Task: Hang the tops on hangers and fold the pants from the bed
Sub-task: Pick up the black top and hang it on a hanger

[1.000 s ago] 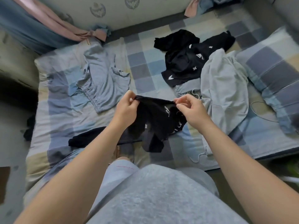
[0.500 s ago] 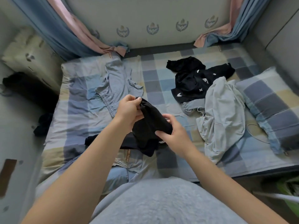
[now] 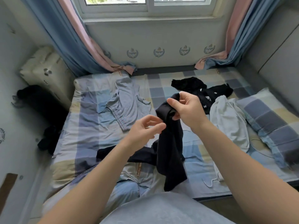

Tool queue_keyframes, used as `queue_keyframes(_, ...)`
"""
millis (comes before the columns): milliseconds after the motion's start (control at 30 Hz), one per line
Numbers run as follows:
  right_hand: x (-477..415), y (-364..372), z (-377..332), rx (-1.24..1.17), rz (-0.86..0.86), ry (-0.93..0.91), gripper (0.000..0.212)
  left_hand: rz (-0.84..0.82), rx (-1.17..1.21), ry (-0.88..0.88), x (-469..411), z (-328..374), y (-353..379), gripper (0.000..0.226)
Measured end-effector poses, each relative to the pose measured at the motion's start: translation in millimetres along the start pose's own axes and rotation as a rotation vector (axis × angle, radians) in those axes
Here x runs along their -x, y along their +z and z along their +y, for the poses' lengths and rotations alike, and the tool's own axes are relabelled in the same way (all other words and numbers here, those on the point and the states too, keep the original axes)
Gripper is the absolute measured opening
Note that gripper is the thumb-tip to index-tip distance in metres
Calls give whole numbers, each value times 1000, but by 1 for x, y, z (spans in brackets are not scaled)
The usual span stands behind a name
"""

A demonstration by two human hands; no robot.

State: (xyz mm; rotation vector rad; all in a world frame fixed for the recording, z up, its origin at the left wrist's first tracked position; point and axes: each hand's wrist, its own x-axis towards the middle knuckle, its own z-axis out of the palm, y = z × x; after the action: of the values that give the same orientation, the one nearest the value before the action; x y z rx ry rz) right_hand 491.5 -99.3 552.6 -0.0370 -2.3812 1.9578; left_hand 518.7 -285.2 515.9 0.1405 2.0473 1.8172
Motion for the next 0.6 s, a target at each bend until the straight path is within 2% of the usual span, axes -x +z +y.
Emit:
queue_keyframes(100, 2, 17, -23, -101, -13, 18, 17, -42, -129, 16, 13, -5, 8, 43)
queue_keyframes(200, 4, 32, -47, -198, -27, 16, 15, 21, -230, 3, 17, -14, 13, 59)
queue_keyframes(267, 4, 37, -58, -263, -37, 16, 16, 123, -288, -8, 15, -19, 11, 53)
queue_keyframes(367, 4, 39, -66, -334, -47, 10, 16, 249, -399, 22, 10, -29, -2, 21)
queue_keyframes(433, 2, 33, -65, -357, -11, 21, 17, 327, -374, 55, 8, -36, -15, 7)
queue_keyframes(533, -2, 19, -55, -398, 77, 125, 16, 504, -284, 65, 5, -35, -38, 24)
queue_keyframes(600, -3, 10, -44, -437, 144, 217, 13, 581, -230, 86, 5, -27, -53, 27)
